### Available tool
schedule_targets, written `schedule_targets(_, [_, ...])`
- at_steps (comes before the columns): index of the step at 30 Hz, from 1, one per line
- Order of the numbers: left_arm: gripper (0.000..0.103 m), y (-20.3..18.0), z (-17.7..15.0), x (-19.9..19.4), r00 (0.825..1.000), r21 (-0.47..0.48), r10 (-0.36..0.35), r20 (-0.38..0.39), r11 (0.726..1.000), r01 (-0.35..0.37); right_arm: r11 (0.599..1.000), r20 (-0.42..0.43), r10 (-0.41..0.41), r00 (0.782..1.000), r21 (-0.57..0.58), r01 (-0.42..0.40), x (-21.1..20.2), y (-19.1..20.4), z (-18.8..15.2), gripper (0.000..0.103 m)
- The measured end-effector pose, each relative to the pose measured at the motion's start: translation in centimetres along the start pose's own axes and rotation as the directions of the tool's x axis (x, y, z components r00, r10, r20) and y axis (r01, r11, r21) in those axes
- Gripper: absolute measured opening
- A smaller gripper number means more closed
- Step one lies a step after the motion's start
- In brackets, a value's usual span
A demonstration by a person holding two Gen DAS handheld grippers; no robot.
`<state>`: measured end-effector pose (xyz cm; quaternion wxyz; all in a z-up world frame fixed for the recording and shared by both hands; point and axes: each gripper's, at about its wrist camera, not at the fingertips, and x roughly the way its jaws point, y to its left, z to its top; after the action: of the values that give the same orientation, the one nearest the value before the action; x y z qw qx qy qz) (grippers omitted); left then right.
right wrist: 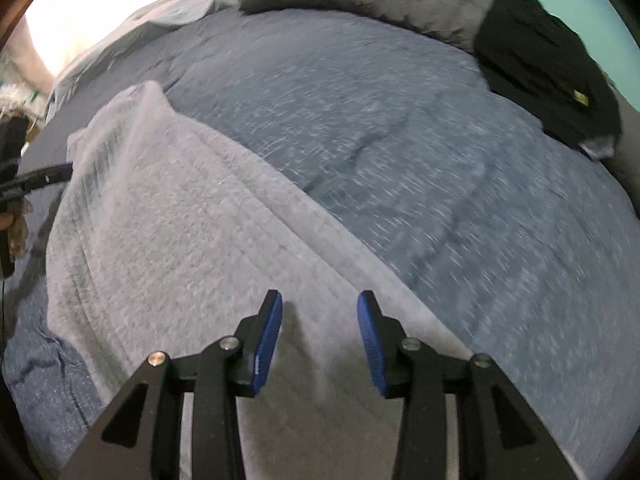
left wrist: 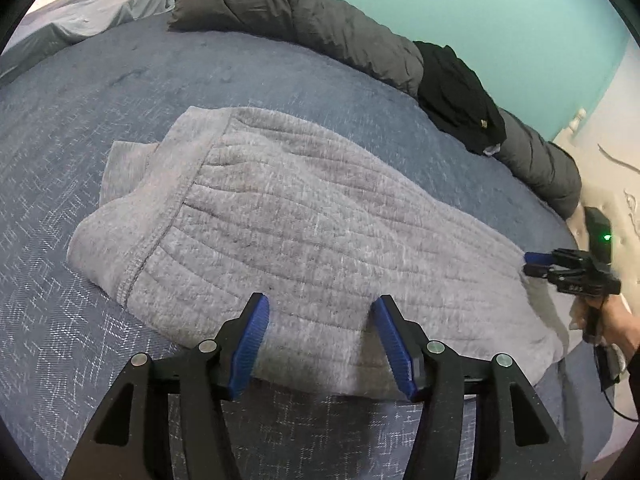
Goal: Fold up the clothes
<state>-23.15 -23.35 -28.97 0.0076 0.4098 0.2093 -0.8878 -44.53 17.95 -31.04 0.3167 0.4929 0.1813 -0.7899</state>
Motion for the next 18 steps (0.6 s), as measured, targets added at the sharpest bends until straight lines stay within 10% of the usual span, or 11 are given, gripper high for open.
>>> schedule_targets(7, [0.062, 0.1, 0.0, -0.2, 1.0, -0.013, -0.016, 0.005, 1.0, 0.016, 0.997, -0.054, -0.015, 0.998, -0.075, 0.011, 2.4, 0.7, 0.9, 0.038])
schedule_targets(12, [0.062, 0.1, 0.0, -0.2, 1.0, -0.008, -0.019, 0.006, 1.0, 0.02, 0.993, -0.063, -0.014, 0.998, -0.121, 0.006, 2.5, 0.9, 1.0, 0.008])
schedule_targets(18, [0.062, 0.5, -0.2, -0.5, 1.0, -0.027, -0.026, 0.007, 0.999, 0.026, 0.984, -0.021, -0.034, 0.999, -0.174, 0.03, 0.7, 1.7, 0.9, 0.003])
